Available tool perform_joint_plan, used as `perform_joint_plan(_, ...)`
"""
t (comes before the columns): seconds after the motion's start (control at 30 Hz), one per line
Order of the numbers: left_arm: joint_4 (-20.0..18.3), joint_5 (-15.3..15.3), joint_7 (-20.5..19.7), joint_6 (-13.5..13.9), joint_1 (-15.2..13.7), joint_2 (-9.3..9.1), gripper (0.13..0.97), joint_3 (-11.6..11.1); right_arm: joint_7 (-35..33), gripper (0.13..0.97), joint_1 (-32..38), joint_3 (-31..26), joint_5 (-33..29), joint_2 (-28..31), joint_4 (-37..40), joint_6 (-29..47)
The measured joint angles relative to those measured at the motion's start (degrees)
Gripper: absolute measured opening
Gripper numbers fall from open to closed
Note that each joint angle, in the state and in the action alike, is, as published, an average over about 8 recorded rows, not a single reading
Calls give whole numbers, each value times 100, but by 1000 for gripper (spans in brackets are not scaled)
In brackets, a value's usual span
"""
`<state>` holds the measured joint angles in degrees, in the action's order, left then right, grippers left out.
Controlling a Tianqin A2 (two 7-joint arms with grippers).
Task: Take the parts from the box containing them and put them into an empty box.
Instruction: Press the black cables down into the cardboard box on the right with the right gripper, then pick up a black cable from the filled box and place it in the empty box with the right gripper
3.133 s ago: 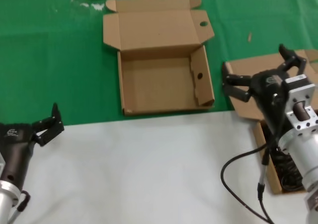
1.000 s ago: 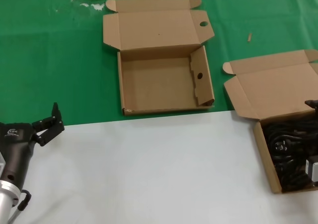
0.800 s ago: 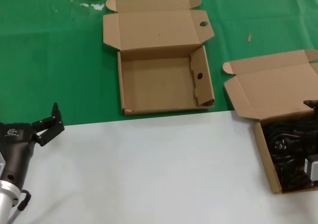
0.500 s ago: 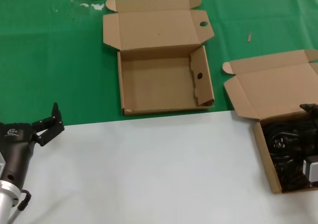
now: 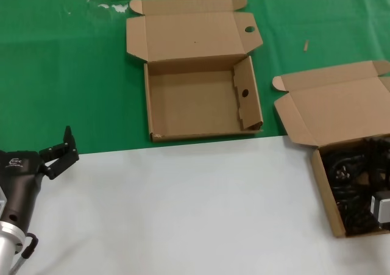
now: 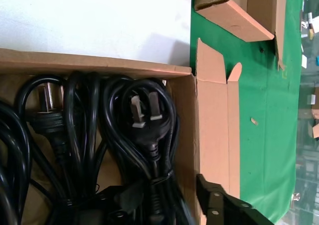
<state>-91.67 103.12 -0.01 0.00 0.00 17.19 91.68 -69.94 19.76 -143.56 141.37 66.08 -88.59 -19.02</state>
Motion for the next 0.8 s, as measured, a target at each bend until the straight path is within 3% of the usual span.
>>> perform_joint_plan(0.33, 0, 0, 0, 0, 0, 0, 966, 0, 149, 299, -61, 82, -55, 44, -17, -3)
perform_joint_plan(0.57, 0, 0, 0, 0, 0, 0, 966, 0, 307, 245, -209, 261, -51, 291, -256, -62)
perform_joint_plan(0.8, 0, 0, 0, 0, 0, 0, 966, 0, 472, 227, -453, 586, 114, 746, -1033, -317)
